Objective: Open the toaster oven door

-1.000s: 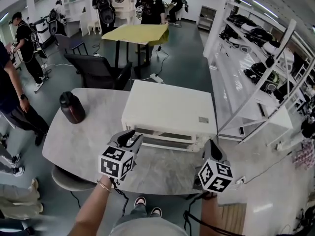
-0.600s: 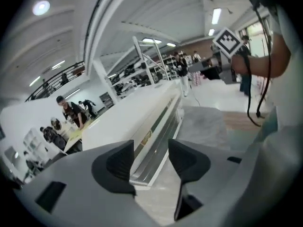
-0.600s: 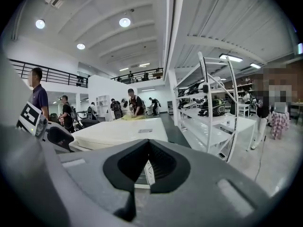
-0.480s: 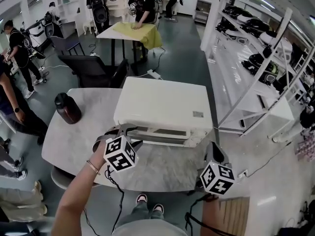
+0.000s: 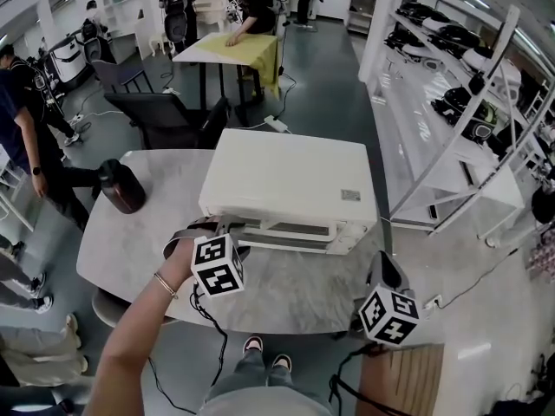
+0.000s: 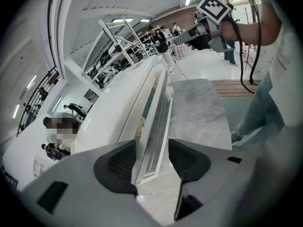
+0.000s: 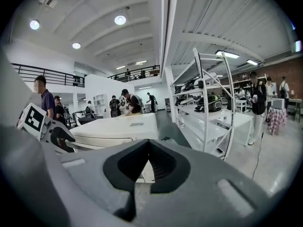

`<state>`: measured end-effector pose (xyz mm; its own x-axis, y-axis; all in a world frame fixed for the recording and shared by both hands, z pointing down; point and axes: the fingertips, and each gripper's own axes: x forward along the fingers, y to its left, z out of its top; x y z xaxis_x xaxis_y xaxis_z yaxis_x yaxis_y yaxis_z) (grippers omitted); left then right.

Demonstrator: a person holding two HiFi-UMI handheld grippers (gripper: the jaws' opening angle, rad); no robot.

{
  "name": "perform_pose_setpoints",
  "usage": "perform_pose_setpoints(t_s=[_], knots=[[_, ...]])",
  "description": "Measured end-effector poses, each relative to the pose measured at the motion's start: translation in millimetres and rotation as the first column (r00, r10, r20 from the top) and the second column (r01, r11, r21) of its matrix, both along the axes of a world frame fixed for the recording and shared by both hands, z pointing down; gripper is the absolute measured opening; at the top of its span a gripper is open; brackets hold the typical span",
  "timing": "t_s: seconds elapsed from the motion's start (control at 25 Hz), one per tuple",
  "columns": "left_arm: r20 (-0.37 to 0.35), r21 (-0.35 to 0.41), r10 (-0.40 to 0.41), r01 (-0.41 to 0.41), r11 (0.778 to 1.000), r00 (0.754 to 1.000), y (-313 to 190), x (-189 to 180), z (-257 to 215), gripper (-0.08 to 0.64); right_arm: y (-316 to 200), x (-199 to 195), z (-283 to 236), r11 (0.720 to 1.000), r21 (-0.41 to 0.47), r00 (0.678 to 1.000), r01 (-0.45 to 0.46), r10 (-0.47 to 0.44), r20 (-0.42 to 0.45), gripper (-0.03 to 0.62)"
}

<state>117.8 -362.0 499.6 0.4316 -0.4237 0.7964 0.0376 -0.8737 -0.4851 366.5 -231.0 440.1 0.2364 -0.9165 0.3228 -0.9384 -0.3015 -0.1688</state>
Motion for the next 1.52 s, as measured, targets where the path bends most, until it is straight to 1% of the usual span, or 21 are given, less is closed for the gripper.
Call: perform_pose_setpoints(t_s=[0.2,0.44,0.72,1.0,1.32,1.52], knots=[[-0.030,-0.030,-0.023,0.022,0.999,0.999,12,-5,-1,0.216,3,-5,-2,1.000,-0.001,1.000,0.019,-0.019,0.001,0.005],[-0.048,-0.035,-0.046,0.044,0.998,0.998,30,-11,6,0.216,12,-11,-2,0.999,0.000,0.999,0.043,-0.043,-0.009,0.005],[-0.092,-0.087,-0.095,0.087,0.992,0.991,52,-20,12,0.216,21,-17,-4,0.998,-0.007,0.997,0.069,-0.069,-0.021,0.005],[-0.102,-0.119,-0.124,0.112,0.987,0.987,79,-29,31,0.216,27,-24,0,0.995,-0.013,0.995,0.096,-0.097,-0.027,0.005],[-0.116,-0.116,-0.157,0.143,0.983,0.981,101,-37,50,0.216,34,-34,7,0.992,-0.029,0.991,0.127,-0.128,-0.031,0.005],[-0.133,-0.129,-0.182,0.165,0.978,0.974,113,-41,61,0.216,36,-38,10,0.989,-0.039,0.989,0.139,-0.141,-0.039,0.005]])
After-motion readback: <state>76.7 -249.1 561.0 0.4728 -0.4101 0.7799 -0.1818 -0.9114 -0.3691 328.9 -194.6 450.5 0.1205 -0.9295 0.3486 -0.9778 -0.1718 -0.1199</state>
